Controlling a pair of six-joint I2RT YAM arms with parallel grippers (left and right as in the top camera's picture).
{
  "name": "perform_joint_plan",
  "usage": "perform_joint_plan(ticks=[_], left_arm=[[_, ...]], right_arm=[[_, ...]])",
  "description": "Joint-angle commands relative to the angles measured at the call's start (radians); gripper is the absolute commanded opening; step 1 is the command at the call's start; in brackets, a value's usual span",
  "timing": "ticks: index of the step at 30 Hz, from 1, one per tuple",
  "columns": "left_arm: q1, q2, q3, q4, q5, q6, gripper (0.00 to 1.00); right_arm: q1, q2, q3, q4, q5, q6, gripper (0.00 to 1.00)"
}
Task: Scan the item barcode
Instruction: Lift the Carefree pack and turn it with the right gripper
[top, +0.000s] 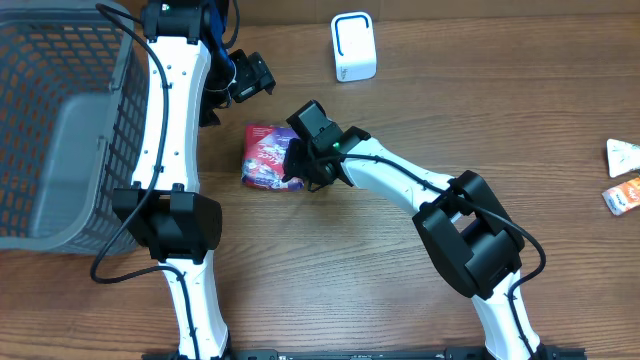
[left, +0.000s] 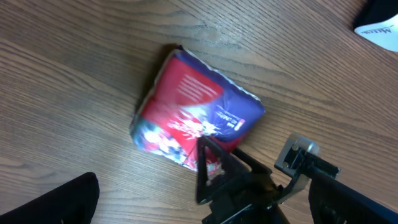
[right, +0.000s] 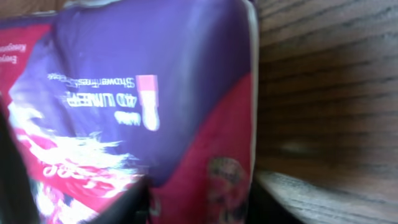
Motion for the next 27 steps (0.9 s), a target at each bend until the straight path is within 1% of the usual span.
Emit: perform_joint_plan(ticks=[1,3,5,10,11,12,13,14,15,16,17,21,24,26,27], left_arm=[[-0.003,0.008,0.000,-0.002,0.000,0.013,1.00],[-0.003,0.008,0.001,-0.002,0.000,0.013,1.00],[-0.003,0.008,0.001,-0.002,0.000,0.013,1.00],[-0.003,0.008,0.001,-0.002,0.000,0.013,1.00],[-0.003,0.008,0.000,-0.002,0.000,0.013,1.00],[-0.003,0.008,0.001,-0.002,0.000,0.013,1.00],[-0.003,0.008,0.001,-0.002,0.000,0.013,1.00],[-0.003,0.008,0.000,-0.002,0.000,0.013,1.00],[-0.003,0.008,0.001,-0.002,0.000,0.013,1.00],[-0.003,0.008,0.001,-0.002,0.000,0.013,1.00],[-0.003,0.008,0.000,-0.002,0.000,0.013,1.00],[-0.003,0.008,0.001,-0.002,0.000,0.013,1.00],[-0.003,0.008,0.001,-0.002,0.000,0.013,1.00],[-0.003,0.008,0.001,-0.002,0.000,0.013,1.00],[-0.003,0.008,0.000,-0.002,0.000,0.013,1.00]], right_arm=[[-0.018,0.027,-0.009,-0.049,0.052,0.000,0.13],[-0.033,0.013,-0.009,-0.079,0.071,-0.003,0.10],[-0.067,-0.024,-0.009,-0.142,0.093,-0.011,0.11],[-0.217,-0.158,-0.005,-0.346,0.177,-0.109,0.13],[-0.249,-0.181,-0.004,-0.377,0.187,-0.152,0.13],[-0.296,-0.215,-0.004,-0.410,0.185,-0.242,0.19],[-0.315,-0.229,-0.004,-0.426,0.184,-0.279,0.22],[-0.356,-0.255,-0.004,-0.459,0.174,-0.371,0.29],[-0.371,-0.264,-0.004,-0.472,0.169,-0.402,0.34],[-0.400,-0.275,-0.004,-0.500,0.166,-0.457,0.42],[-0.423,-0.280,-0.004,-0.528,0.166,-0.501,0.46],[-0.446,-0.280,-0.003,-0.559,0.167,-0.561,0.55],[-0.435,-0.280,-0.002,-0.511,0.167,-0.562,0.56],[-0.402,-0.280,-0.003,-0.457,0.167,-0.605,0.56],[-0.379,-0.278,-0.003,-0.435,0.171,-0.629,0.57]])
